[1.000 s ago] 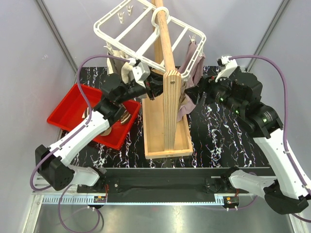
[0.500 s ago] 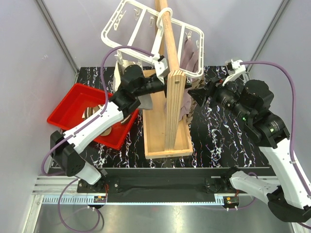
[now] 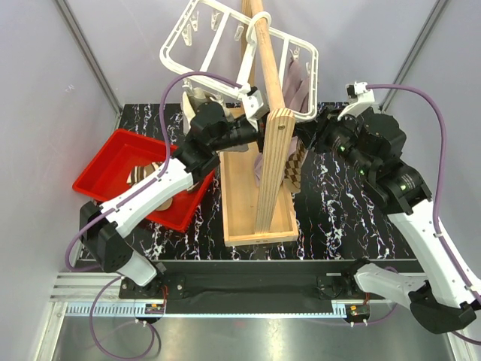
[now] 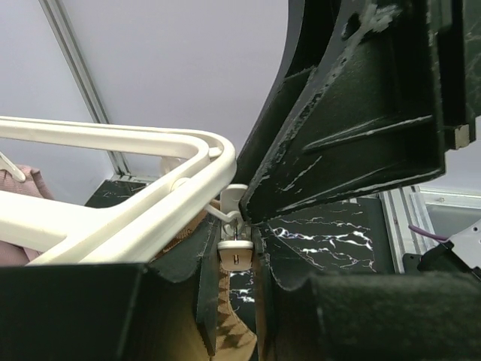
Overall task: Clip the socks to the hanger
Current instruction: Open the clamp at the hanger.
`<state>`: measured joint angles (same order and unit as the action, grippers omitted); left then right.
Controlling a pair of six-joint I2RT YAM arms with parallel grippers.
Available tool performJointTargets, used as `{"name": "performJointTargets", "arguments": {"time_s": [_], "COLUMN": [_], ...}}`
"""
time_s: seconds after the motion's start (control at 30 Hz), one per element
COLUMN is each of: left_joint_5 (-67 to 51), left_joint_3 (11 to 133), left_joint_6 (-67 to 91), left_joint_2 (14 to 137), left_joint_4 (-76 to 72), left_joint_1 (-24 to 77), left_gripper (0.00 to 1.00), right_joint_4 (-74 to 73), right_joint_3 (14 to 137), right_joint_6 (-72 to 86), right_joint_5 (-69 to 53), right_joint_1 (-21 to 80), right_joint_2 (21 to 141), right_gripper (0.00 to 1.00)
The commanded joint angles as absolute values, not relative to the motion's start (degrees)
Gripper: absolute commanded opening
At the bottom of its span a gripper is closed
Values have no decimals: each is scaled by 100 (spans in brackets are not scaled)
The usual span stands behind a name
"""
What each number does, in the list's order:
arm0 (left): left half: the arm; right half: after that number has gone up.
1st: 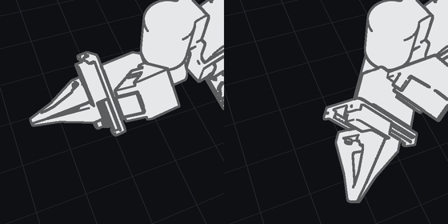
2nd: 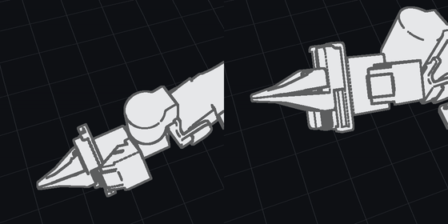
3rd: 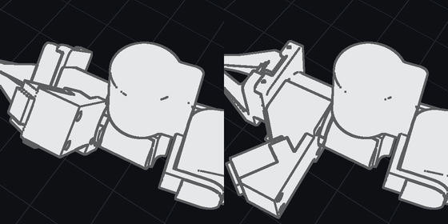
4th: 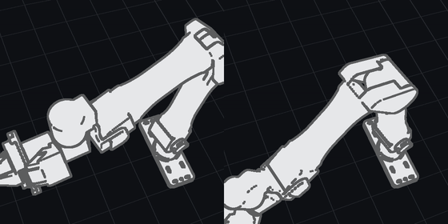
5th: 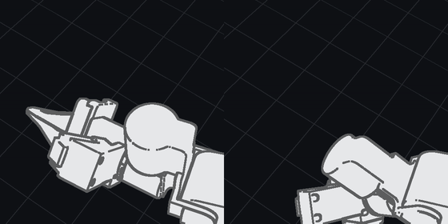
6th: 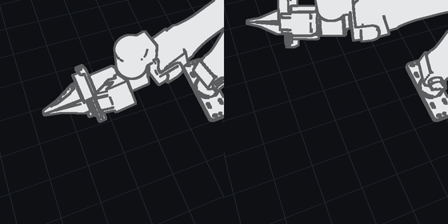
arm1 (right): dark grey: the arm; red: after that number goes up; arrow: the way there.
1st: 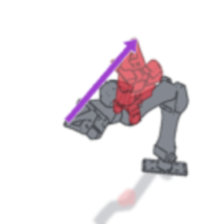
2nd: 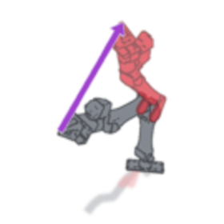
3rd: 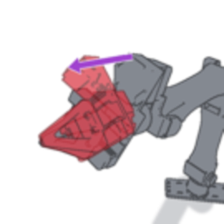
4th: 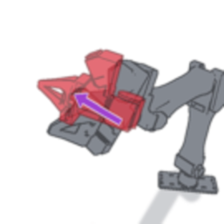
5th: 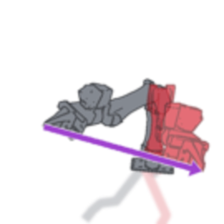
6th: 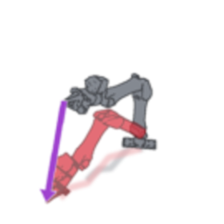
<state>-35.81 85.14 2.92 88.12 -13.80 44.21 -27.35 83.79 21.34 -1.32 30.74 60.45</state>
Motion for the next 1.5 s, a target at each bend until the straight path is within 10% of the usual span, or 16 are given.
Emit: {"name": "performJointTargets", "arguments": {"time_s": [0.0,0.17,0.27,0.5,0.87,1.1,1.23,1.47], "left_joint_5": [-3762,-3779,-3560,-3050,-3050,-3085,-2805,-2672], "left_joint_3": [8508,8490,8350,6839,7311,7795,7866,7928], "left_joint_6": [343,395,466,957,1257,1327,1266,1151], "left_joint_2": [8710,8640,8482,7735,8182,8543,8552,8552], "left_joint_4": [-1503,-1538,-1556,-2513,-2883,-2532,-2278,-1986], "left_joint_1": [4518,4518,4518,4272,4263,4271,4271,4280], "left_gripper": [0,5,40,64,60,4,0,0], "right_joint_4": [-2303,-2329,-2382,-2452,-2470,-2513,-2716,-2681], "right_joint_3": [8350,8420,8438,8543,8561,8543,8648,8596], "right_joint_6": [2276,2311,2381,2610,2874,2874,2708,2426], "right_joint_5": [97,88,184,124,-237,-369,-527,-756], "right_joint_1": [3085,3085,3085,3085,3076,3067,3067,3067], "right_joint_2": [6152,6336,6328,6275,6223,6152,6214,6284], "right_gripper": [40,21,0,0,0,0,54,75]}}
